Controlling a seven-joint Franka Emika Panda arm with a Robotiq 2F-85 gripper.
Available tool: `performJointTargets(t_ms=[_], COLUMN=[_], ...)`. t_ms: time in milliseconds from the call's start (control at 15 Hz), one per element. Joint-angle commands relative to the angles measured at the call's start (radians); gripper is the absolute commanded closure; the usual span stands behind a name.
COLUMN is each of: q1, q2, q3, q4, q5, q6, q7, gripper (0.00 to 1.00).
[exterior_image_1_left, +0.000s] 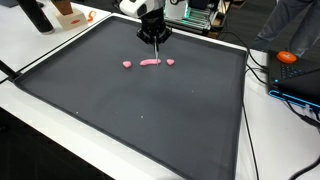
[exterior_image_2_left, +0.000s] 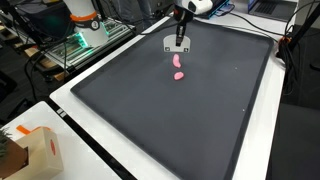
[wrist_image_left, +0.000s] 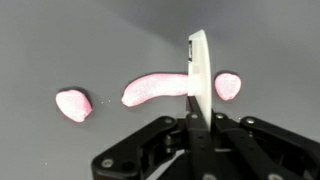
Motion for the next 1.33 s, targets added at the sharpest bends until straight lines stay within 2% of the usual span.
performJointTargets(t_ms=[0, 800, 1267], q1=[-0.007, -0.004, 0.007], q2=[0.015, 0.063, 0.098], q3=[-0.001, -0.012, 0.0], q4=[-0.026, -0.019, 0.001], q5=[-0.016, -0.08, -0.113], q6=[0.043, 0.034, 0.132], q7=[0.001, 0.018, 0.002], gripper=[0.99, 0.99, 0.99])
